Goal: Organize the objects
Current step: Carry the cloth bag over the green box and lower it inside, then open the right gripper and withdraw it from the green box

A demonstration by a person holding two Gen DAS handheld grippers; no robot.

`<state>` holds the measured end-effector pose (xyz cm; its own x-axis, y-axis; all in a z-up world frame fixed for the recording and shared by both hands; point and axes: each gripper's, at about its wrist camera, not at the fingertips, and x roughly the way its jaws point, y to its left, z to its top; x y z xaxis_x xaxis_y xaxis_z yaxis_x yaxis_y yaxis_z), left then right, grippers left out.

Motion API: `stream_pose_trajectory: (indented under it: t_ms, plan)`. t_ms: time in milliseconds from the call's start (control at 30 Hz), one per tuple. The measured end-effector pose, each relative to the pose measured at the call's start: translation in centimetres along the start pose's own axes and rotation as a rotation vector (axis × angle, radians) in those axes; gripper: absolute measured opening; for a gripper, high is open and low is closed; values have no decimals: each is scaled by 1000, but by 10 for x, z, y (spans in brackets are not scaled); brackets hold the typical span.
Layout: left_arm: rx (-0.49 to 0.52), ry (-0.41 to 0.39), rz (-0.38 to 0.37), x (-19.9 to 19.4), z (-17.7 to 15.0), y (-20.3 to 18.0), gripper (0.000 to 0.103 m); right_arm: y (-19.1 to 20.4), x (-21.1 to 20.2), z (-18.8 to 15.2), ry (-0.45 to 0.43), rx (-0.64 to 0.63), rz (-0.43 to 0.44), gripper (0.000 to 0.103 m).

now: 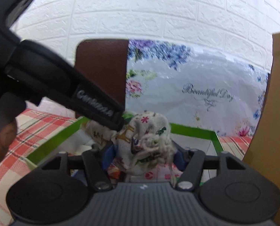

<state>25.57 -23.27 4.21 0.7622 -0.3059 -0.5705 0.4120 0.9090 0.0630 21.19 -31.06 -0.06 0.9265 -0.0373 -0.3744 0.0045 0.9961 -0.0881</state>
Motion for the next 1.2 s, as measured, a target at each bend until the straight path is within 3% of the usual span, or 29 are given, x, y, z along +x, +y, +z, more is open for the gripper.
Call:
stream_pose_trajectory:
  t_ms: [67, 133, 833, 1200]
  plan:
    - [6, 13, 53, 3, -3, 0, 61, -6, 1, -2, -2, 52, -17, 73]
    - [-2, 15, 64, 3, -6, 3, 64, -10, -2, -3, -6, 85, -12, 74]
    - [-6, -10, 122, -47, -9, 1, 72, -2, -51, -1, -45, 157, -15, 78]
    - [-33, -6, 142, -77, -30, 11, 74, -2, -86, -6, -39, 216, -21, 78]
